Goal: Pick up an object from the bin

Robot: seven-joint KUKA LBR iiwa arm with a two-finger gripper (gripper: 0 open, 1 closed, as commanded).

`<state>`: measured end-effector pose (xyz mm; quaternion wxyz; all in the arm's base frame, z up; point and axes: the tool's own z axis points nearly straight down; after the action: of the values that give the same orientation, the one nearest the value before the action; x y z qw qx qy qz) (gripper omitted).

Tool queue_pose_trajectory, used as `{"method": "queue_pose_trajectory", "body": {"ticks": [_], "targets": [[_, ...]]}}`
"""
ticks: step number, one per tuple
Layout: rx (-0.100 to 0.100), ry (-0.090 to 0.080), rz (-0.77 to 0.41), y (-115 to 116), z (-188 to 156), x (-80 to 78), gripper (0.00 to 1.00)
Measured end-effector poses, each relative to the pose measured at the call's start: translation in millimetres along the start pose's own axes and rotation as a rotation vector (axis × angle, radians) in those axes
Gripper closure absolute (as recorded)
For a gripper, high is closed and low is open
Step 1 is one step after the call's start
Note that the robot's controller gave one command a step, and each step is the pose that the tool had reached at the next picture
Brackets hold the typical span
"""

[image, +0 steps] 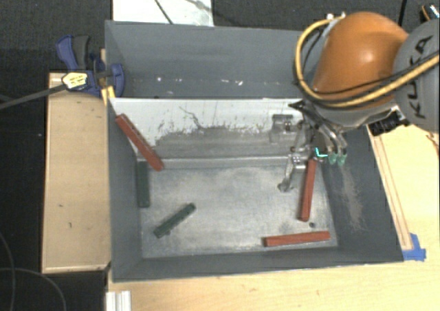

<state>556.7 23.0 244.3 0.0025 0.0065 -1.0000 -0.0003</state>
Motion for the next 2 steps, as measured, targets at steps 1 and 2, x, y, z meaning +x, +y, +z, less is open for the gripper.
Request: {"method": "queue_pose_trajectory", "body": {"ticks": [1,2], "targets": [[0.003,0.000,0.007,-108.6,100.9,-2.9,0.00],[0.000,-0.002,-0.420,-135.4,162.3,-12.3,0.00]]}}
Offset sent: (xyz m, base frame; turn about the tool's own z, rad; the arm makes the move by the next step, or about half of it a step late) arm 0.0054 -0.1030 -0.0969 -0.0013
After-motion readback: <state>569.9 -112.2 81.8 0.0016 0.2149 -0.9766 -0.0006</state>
